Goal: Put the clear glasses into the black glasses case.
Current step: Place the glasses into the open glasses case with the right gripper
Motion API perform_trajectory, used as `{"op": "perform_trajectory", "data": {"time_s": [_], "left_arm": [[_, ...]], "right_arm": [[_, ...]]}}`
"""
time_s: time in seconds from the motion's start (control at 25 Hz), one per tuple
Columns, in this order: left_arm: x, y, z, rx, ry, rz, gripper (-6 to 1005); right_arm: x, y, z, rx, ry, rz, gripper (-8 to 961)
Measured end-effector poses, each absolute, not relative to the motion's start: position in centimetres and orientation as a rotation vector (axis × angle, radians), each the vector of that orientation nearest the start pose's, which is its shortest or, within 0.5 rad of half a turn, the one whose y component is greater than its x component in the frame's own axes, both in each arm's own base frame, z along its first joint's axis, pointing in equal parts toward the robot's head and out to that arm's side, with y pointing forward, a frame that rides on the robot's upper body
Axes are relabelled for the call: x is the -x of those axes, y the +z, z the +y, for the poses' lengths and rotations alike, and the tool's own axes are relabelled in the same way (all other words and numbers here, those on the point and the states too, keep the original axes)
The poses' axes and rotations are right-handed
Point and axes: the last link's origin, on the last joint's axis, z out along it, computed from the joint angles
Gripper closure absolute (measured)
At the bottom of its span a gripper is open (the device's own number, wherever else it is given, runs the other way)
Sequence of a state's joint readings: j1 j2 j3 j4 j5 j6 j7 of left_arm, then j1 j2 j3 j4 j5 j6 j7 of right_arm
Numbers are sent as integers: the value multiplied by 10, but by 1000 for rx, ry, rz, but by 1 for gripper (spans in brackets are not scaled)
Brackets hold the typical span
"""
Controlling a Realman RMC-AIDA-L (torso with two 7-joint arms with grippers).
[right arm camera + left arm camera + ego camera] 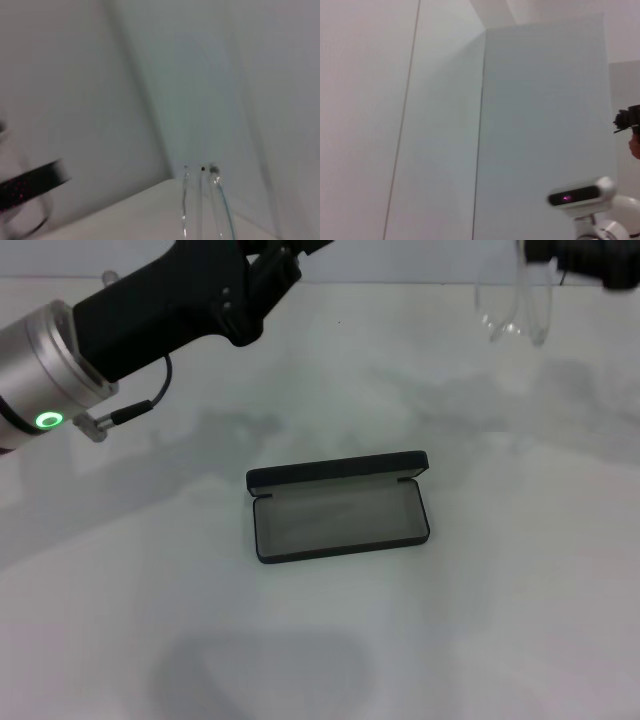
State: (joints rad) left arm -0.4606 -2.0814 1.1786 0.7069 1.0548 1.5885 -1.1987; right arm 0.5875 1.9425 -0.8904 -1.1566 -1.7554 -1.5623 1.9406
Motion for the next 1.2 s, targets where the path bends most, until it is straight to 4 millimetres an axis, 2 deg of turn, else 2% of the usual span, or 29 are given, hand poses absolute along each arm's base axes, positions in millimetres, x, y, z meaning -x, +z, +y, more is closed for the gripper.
{"op": "perform_trajectory", "data": {"time_s": [0.12, 0.28, 0.4, 0.52, 0.8, 1.04, 1.2], "left_arm": [[172, 24, 332, 2401, -1490, -218, 953], [174, 25, 331, 2396, -1486, -228, 953], [176, 26, 330, 2395, -1481, -228, 953], [180, 29, 330, 2404, -1463, -237, 953], [195, 39, 328, 2493, -1359, -277, 953], [206, 63, 317, 2511, -1306, -297, 953], [209, 68, 316, 2483, -1310, -309, 952]], "right_arm": [[-149, 110, 366, 2736, 659, 304, 895], [-151, 114, 347, 2765, 560, 106, 895], [-154, 117, 331, 2765, 503, 4, 895], [-155, 111, 318, 2789, 420, -70, 895], [-157, 64, 301, 2892, 179, -161, 895], [-154, 32, 305, 2858, 76, -269, 895], [-150, 10, 307, 2841, 18, -348, 894]]}}
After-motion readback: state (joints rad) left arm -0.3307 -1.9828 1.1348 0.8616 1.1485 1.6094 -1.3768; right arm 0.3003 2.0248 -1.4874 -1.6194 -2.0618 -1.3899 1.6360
